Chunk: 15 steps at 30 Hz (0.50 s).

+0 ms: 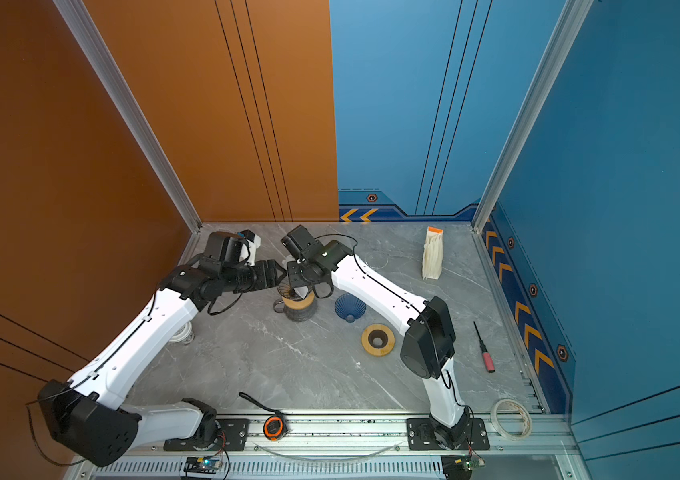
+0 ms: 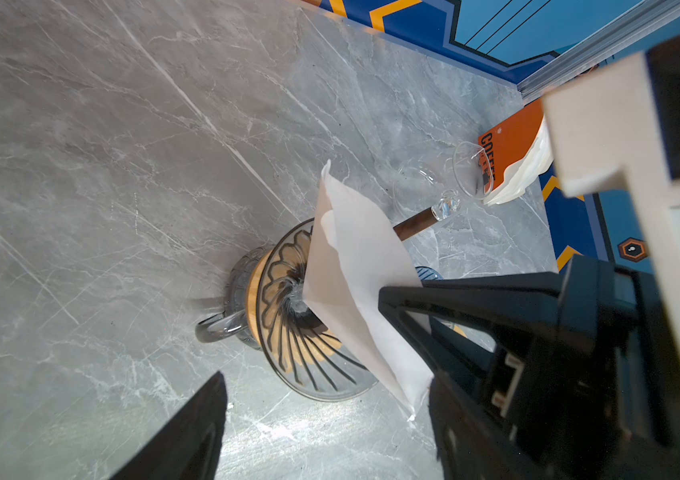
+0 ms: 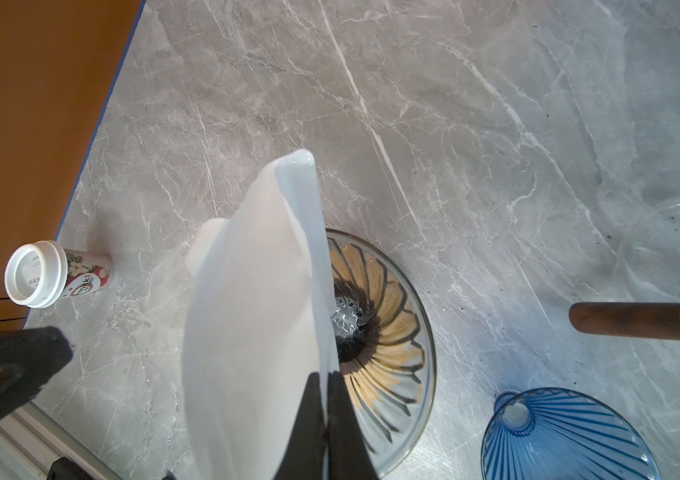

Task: Place the coffee filter in the dripper
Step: 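Lower the filter into the dripper while the left gripper grasps its edge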

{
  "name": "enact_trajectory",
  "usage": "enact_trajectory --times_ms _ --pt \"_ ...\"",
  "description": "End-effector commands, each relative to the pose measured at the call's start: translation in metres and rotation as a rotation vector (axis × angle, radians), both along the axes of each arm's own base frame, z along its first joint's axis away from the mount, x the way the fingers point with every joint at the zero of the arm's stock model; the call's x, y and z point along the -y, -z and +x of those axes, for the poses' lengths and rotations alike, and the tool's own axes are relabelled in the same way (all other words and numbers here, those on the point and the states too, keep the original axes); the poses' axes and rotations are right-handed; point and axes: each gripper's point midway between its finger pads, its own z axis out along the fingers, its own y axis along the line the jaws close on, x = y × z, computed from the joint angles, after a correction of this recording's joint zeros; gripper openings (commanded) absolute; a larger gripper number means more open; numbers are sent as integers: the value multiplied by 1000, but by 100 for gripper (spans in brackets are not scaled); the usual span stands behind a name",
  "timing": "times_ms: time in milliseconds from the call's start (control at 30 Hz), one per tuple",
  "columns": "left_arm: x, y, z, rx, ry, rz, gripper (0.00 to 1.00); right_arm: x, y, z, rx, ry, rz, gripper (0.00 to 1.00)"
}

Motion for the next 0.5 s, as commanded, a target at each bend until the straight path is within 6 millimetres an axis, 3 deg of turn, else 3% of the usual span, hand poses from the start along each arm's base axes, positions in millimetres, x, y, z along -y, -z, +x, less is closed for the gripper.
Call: enact_trajectory --times_ms 0,467 --pt "2 4 1 -14 7 -20 78 -7 6 4 0 11 3 0" --pt "9 24 14 -80 22 -25 74 -9 5 6 -17 2 30 0"
